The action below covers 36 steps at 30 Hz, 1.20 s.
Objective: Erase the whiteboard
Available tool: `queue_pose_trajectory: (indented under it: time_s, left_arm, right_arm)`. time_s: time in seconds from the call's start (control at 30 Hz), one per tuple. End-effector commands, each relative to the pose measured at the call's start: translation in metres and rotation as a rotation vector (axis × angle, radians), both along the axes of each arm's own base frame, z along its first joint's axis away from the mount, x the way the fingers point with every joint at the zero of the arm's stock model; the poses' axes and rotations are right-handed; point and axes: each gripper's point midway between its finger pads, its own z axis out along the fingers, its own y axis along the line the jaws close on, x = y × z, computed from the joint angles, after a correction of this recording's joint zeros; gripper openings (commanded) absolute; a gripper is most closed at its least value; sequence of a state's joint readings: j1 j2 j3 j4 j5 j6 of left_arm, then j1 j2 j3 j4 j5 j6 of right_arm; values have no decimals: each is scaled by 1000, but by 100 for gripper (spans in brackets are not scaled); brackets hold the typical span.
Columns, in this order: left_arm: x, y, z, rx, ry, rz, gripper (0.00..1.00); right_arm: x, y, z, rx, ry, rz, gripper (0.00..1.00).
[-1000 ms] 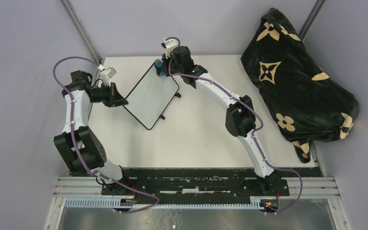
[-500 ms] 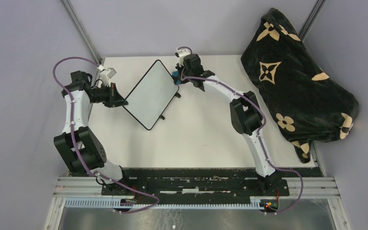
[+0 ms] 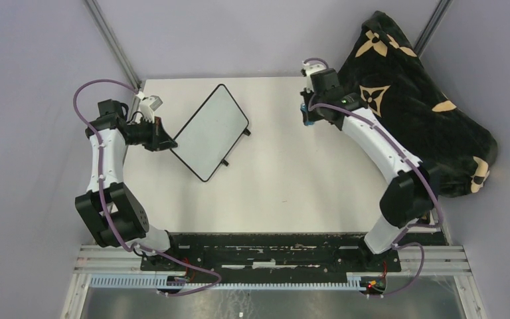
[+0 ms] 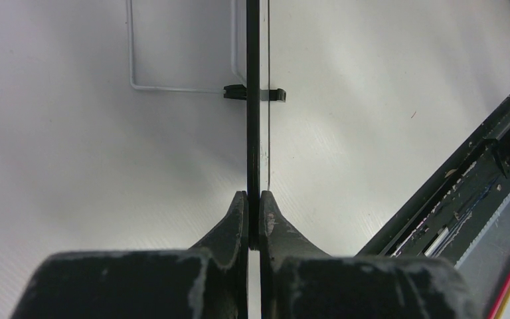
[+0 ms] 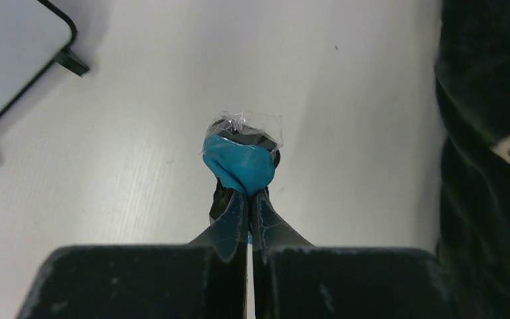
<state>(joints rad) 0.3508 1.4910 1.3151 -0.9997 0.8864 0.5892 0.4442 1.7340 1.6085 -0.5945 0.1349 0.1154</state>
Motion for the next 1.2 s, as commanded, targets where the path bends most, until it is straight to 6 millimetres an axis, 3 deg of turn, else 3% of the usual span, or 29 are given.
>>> queue_pose_trajectory:
  time_s: [0.0,0.23,0.5,0.93,1.17]
  left_arm:
    - [-10,-4,5,25,-1,-4,3]
    - [-4,-2,7,22,-3,22,3]
    - [7,-1,7,5,-14,32,12]
    - [24,-4,13,-51,-31,45,15]
    - [30,-8,17,-56,-33,41,28]
  right_arm:
    - [-65,-42,-41,-142,226,-34,0]
    - [-103,-62,-73,-151,349,-88,1]
    - [-111,-55,-112,-126,453,-71,5]
    - [-109,-49,-124,-103,472,-59,6]
    - [-113,-45,-133,-82,496,-59,13]
